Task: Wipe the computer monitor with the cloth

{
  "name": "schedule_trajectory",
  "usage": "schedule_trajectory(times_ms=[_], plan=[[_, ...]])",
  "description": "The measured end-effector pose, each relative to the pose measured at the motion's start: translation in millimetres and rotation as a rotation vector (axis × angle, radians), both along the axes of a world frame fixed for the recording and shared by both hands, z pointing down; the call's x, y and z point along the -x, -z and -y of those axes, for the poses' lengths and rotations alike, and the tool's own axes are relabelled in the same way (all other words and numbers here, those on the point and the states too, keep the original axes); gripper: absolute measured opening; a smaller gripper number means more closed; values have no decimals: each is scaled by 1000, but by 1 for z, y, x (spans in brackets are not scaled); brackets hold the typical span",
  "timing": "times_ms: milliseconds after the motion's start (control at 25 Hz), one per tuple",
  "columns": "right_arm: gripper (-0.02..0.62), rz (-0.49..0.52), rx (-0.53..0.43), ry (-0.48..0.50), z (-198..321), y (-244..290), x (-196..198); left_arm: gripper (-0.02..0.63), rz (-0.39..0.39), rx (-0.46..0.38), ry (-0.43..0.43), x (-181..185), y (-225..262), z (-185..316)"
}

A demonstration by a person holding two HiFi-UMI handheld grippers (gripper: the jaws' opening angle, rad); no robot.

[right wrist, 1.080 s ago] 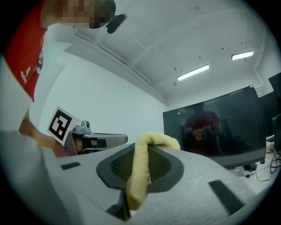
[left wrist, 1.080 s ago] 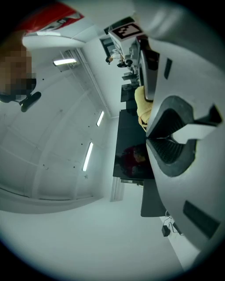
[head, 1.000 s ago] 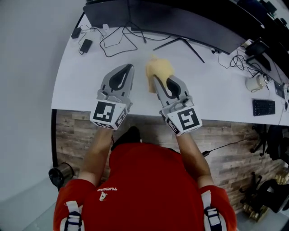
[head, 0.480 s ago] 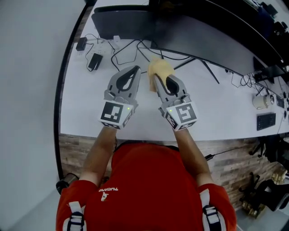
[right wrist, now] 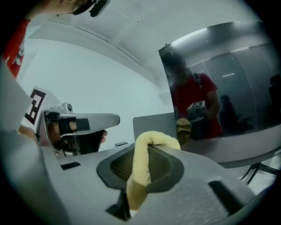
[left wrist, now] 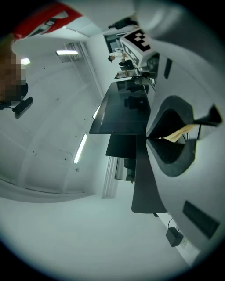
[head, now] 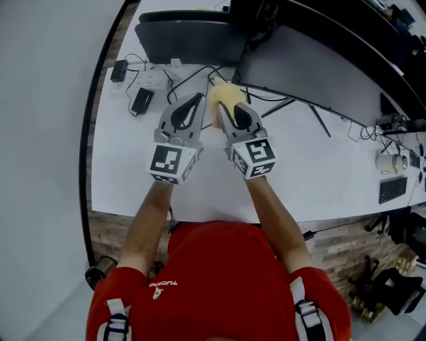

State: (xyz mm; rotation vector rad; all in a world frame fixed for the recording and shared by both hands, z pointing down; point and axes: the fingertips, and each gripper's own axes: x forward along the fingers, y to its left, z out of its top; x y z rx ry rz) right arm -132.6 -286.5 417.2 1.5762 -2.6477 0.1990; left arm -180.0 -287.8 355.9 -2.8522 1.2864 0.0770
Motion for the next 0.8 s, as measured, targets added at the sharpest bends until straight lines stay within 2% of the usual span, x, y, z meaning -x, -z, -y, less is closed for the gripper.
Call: schedule_trajectory(times_ms=[320,600,800], plan=[[58,42,95,19,47,-49,2,11,22,51,52,0,-23,25],[58,125,198,-18,77,-88,-3,11,46,92,69,4,-39,35],[58,162,229,-48,93,-100,-5,11,54,107,64,5,-48,38]])
